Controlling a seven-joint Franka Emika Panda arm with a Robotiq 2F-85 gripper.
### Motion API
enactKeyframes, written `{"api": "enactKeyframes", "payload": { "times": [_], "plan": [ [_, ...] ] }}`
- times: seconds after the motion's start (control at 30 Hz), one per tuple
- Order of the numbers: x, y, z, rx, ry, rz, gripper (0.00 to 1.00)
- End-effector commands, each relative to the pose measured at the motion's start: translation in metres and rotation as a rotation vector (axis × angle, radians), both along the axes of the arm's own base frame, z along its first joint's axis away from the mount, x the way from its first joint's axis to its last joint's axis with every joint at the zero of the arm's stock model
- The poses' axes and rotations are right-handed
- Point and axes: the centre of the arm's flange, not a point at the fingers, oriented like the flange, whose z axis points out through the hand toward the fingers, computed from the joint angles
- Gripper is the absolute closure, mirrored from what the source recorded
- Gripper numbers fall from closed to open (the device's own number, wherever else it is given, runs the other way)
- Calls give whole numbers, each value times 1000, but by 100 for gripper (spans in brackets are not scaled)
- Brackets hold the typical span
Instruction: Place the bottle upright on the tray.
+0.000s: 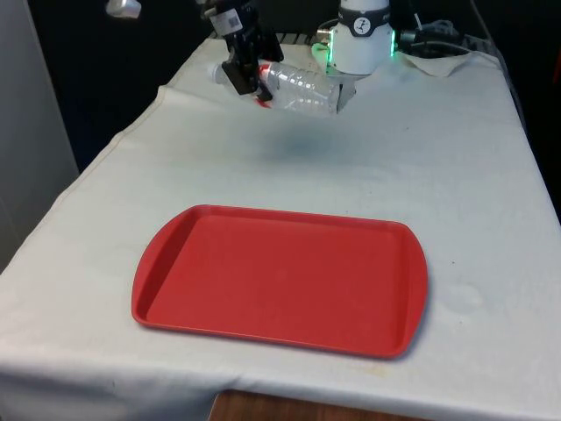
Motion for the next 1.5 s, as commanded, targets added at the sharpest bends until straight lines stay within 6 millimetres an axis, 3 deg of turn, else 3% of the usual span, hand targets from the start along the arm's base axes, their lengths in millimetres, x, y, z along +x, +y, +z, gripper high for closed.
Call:
{"api": "enactKeyframes", "payload": {
  "times": [0.0, 0.57, 1.47],
  "plan": [
    [1, -1, 4, -7, 9, -2, 67],
    [14, -4, 28, -64, 27, 25, 67],
    [22, 16, 26, -185, 90, 66, 67]
  ]
}}
